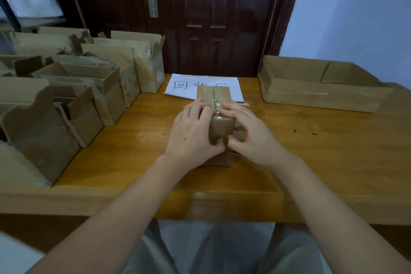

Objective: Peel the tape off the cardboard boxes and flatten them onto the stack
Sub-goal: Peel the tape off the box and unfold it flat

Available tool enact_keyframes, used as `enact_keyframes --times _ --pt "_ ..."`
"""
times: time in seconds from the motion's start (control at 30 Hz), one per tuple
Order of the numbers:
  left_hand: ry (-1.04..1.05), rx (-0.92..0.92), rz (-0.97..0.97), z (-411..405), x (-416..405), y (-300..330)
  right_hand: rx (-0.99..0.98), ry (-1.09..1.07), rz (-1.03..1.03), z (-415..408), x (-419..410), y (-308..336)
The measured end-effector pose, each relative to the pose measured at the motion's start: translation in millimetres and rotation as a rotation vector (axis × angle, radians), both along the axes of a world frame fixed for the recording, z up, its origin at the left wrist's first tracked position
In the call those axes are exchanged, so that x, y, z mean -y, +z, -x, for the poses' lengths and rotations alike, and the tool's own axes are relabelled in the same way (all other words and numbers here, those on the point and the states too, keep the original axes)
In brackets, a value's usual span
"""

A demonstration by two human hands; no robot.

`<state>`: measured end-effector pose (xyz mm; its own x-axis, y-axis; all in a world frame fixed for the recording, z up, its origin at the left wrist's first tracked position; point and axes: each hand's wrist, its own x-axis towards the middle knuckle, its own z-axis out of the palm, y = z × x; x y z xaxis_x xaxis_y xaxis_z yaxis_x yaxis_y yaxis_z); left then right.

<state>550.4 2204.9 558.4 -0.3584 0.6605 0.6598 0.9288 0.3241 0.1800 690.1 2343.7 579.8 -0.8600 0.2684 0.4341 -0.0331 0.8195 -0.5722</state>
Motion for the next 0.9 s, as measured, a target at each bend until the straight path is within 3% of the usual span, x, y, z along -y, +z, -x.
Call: enact_keyframes --times 0.9 --pt "-0.004 0.048 0.053 0 4 5 -0.017 0.001 0.036 1 2 -6"
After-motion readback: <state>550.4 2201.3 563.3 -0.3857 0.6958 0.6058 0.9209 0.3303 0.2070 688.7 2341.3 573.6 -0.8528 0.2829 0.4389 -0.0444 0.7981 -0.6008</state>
